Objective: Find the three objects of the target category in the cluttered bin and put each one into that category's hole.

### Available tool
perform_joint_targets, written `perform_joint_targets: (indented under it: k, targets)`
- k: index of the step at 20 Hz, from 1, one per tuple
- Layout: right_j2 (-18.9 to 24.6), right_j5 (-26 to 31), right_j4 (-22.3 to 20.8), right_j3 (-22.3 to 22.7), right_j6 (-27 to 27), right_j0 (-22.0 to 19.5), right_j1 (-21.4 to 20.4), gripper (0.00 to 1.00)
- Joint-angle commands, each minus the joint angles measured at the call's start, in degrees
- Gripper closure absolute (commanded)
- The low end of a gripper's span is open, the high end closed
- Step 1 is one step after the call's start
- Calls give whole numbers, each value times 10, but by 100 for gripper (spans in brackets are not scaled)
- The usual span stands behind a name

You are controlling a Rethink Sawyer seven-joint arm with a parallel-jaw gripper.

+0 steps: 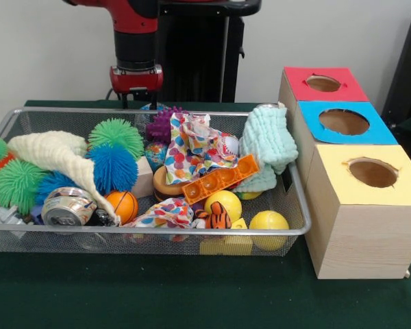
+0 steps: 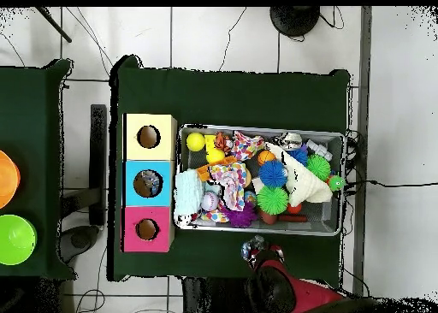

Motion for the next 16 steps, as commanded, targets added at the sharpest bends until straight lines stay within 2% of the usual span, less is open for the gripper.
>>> perform_joint_targets:
  k: [1, 4, 6, 10, 16]
  targets:
    - [14, -26, 87, -115, 166, -9, 114, 0]
    - [17, -68, 129, -98, 211, -17, 137, 0]
    - [20, -59, 150, -93, 222, -21, 137, 0]
    - [24, -49, 148, -92, 214, -20, 129, 0]
    - [24, -55, 144, -92, 239, -11, 135, 0]
